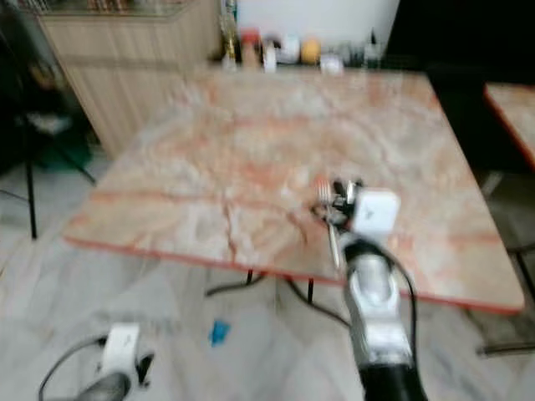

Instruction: Setting the table

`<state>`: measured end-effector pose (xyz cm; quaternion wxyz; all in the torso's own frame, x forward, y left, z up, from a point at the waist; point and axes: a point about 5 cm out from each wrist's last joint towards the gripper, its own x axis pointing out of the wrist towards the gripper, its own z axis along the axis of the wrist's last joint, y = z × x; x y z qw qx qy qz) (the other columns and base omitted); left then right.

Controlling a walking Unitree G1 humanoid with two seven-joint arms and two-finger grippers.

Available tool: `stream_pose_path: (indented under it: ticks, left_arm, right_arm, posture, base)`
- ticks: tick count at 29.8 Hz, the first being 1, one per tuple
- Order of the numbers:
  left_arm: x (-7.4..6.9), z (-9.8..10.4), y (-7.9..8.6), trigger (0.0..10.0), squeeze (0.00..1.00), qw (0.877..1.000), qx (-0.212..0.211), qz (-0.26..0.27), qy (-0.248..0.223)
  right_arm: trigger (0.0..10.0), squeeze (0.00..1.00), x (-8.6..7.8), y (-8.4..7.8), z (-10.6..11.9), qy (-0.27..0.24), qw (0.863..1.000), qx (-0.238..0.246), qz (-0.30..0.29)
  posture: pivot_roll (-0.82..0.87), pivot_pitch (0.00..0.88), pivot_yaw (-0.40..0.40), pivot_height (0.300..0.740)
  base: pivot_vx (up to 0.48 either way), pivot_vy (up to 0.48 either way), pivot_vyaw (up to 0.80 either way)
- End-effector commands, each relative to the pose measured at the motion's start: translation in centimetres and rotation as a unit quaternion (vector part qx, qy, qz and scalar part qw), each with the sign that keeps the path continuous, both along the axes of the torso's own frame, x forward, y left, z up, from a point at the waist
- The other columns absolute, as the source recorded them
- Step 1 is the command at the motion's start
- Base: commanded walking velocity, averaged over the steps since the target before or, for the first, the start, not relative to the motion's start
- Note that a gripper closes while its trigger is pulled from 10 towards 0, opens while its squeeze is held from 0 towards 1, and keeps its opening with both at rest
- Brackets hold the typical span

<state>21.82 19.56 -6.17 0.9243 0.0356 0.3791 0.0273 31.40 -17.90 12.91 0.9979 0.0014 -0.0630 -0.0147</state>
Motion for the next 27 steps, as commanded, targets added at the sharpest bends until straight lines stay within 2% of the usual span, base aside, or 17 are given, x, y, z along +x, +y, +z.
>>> stream_pose_path:
  ticks: [1, 7, 10, 14, 27]
  left_arm:
    - [-0.3, 0.0, 0.9, 10.0, 0.0, 1.0, 0.01, 0.006, 0.006]
    - [-0.4, -0.1, 0.9, 10.0, 0.0, 1.0, 0.011, 0.009, 0.007]
    - [-0.4, -0.1, 0.9, 10.0, 0.0, 1.0, 0.011, 0.011, 0.007]
    - [-0.3, -0.1, 0.9, 10.0, 0.0, 1.0, 0.011, 0.012, 0.007]
    - [-0.4, -0.1, 1.0, 10.0, 0.0, 1.0, 0.012, 0.014, 0.008]
  right_arm:
    - [10.0, 0.0, 0.2, 1.0, -0.6, 0.022, 1.0, -0.001, 0.019]
    - [10.0, 0.0, 0.1, 1.6, -1.0, 0.038, 0.998, -0.003, 0.045]
    - [10.0, 0.0, 0.2, 1.5, -2.0, 0.073, 0.996, -0.013, 0.042]
    - [10.0, 0.0, 0.3, 1.4, -2.7, 0.093, 0.995, -0.018, 0.04]
    - [10.0, 0.0, 0.4, 1.0, -2.6, 0.098, 0.995, -0.016, 0.03]
  posture:
    - [0.0, 0.02, -0.001, 0.74]
    - [0.0, 0.026, -0.002, 0.74]
    - [0.0, 0.033, -0.003, 0.74]
    - [0.0, 0.041, -0.001, 0.74]
    - [0.0, 0.051, 0.0, 0.74]
  base:
    - [0.0, 0.0, 0.0]
    - [0.0, 0.0, 0.0]
    - [0.0, 0.0, 0.0]
    - [0.0, 0.0, 0.0]
    - [0.0, 0.0, 0.0]
